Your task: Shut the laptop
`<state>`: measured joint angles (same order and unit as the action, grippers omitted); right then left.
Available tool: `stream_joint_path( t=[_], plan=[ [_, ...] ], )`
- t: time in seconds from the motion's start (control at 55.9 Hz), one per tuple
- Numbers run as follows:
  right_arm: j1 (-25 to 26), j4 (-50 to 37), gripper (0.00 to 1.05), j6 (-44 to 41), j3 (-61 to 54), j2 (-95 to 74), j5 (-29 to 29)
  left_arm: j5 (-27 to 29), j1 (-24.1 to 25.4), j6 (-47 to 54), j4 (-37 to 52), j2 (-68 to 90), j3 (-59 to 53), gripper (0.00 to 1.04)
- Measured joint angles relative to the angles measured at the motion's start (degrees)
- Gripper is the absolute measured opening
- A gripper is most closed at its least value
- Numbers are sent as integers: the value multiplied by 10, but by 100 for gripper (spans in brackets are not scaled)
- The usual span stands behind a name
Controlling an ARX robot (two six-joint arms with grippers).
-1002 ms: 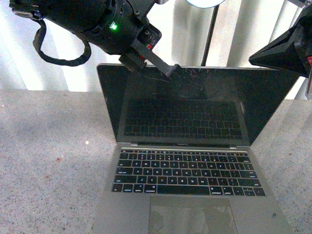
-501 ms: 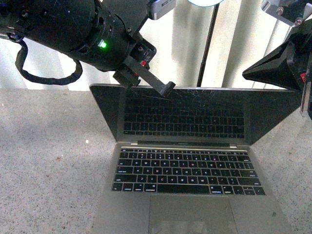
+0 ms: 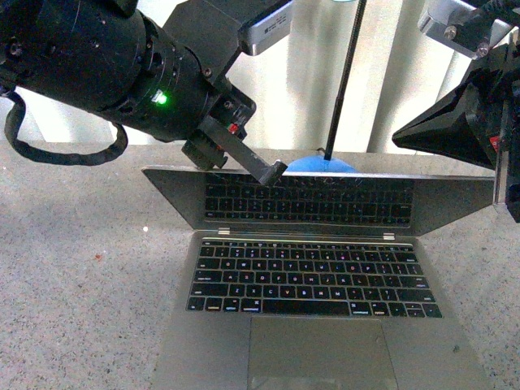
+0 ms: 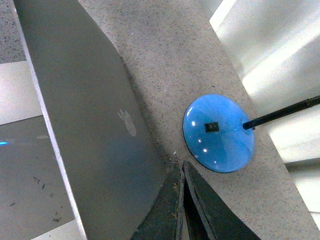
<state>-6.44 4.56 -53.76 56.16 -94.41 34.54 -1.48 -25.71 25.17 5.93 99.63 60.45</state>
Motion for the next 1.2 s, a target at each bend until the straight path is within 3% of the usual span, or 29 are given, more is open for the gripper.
stream_joint_path(
  t=[1.199],
  plan=[
    [-4, 25, 3, -50, -57, 0, -1, -9, 2, -17, -10, -5, -49, 4]
  ],
)
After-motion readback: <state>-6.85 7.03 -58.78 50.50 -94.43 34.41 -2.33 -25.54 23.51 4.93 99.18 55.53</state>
